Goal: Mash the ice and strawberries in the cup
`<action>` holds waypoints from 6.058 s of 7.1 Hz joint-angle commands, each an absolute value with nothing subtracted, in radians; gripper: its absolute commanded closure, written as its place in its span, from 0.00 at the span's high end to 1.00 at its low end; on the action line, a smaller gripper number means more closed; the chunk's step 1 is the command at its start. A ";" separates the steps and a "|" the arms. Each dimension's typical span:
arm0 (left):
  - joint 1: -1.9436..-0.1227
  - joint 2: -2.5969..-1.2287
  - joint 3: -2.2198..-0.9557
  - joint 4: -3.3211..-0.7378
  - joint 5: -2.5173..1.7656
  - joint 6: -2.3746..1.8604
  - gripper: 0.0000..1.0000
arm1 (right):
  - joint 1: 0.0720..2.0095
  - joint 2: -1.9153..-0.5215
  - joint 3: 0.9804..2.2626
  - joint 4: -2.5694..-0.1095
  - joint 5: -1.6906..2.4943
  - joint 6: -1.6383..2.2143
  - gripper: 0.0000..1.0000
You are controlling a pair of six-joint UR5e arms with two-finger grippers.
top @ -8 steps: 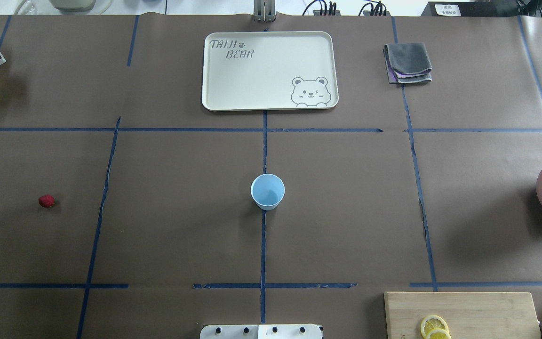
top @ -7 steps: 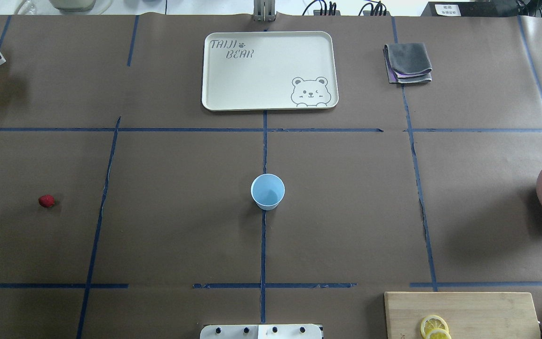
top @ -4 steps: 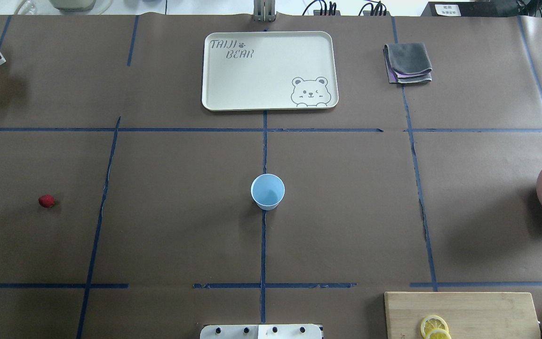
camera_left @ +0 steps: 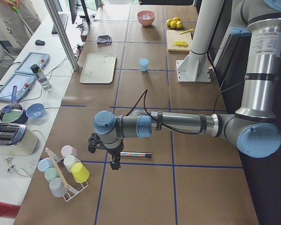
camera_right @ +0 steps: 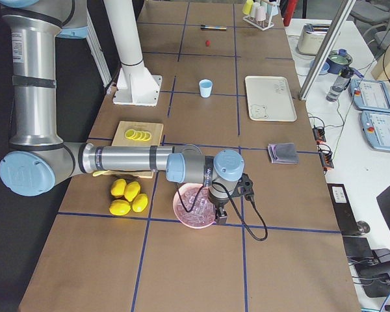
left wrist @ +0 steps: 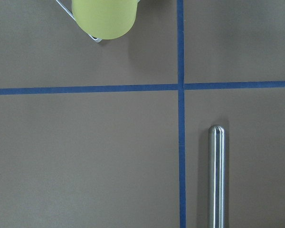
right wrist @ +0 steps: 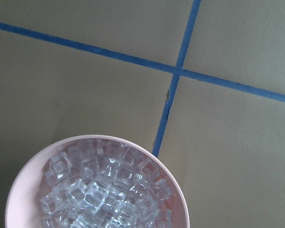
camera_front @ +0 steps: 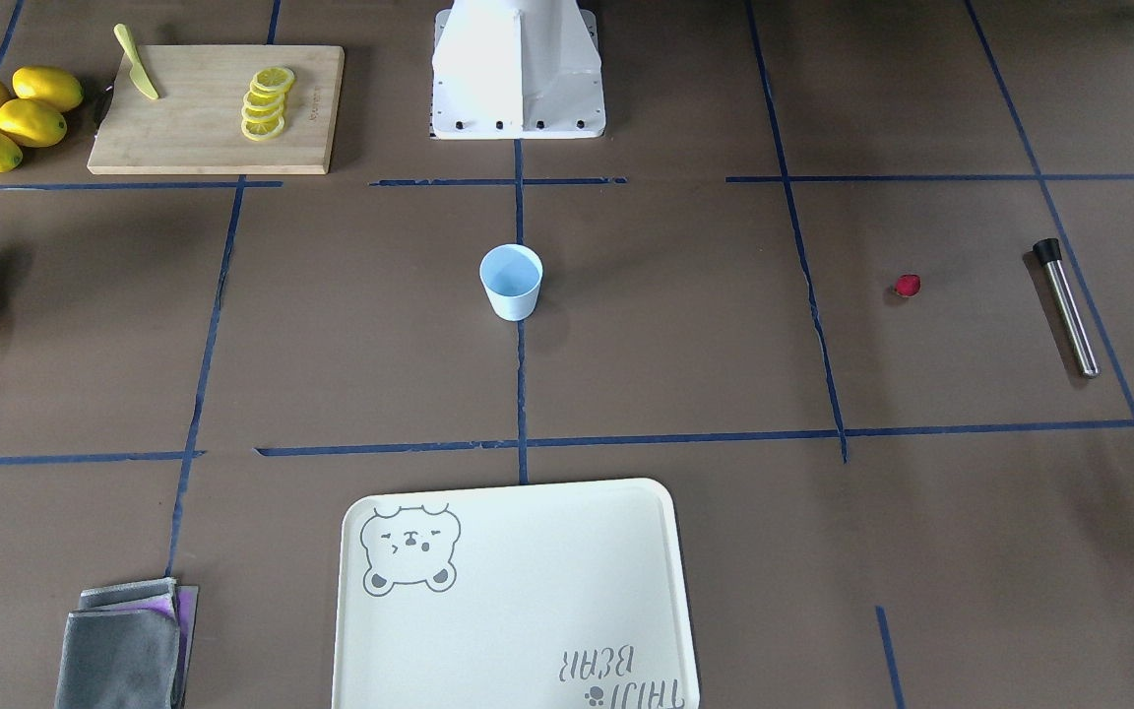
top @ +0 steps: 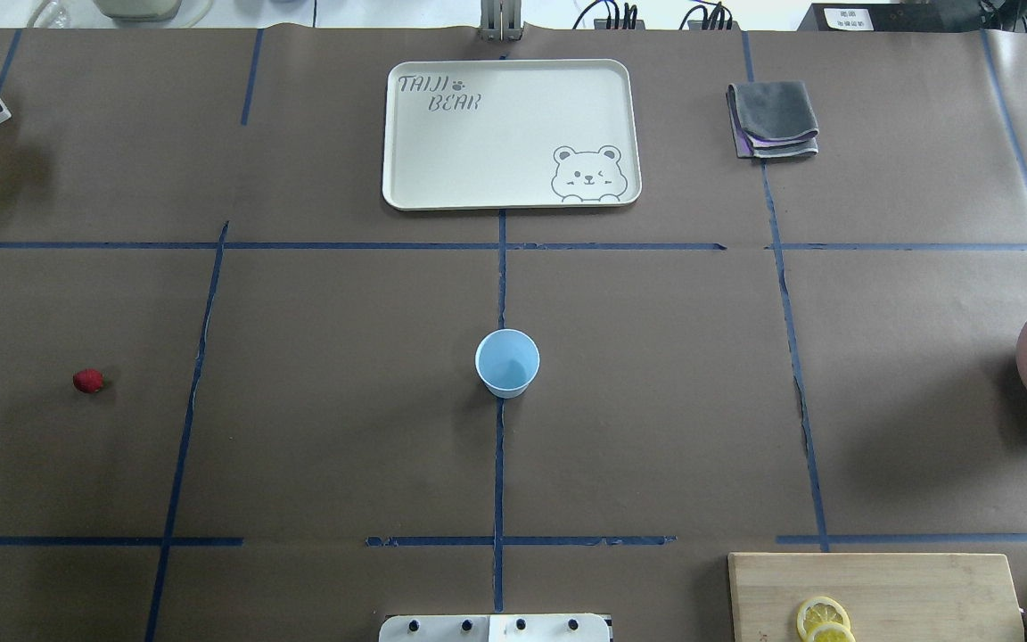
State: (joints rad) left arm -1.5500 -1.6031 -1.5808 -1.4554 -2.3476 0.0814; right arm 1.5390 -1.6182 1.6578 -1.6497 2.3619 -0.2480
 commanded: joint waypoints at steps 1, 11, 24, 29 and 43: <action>-1.510 -1.589 -1.585 -1.459 -2.405 0.075 1.00 | 1.539 -1.621 1.657 -1.649 2.361 -0.250 1.00; -1.494 -1.566 -1.667 -1.482 -2.414 0.074 1.00 | 1.304 -1.801 1.752 -1.217 2.341 0.776 0.96; -1.496 -1.566 -1.674 -1.480 -2.418 0.072 1.00 | 1.200 -1.839 1.721 -1.212 2.327 0.848 0.73; -1.496 -1.566 -1.669 -1.480 -2.456 0.074 1.00 | 1.200 -1.839 1.724 -1.212 2.309 0.853 0.33; -1.494 -1.569 -1.697 -1.483 -2.457 0.080 1.00 | 0.539 -1.078 1.871 -1.226 1.983 1.834 0.02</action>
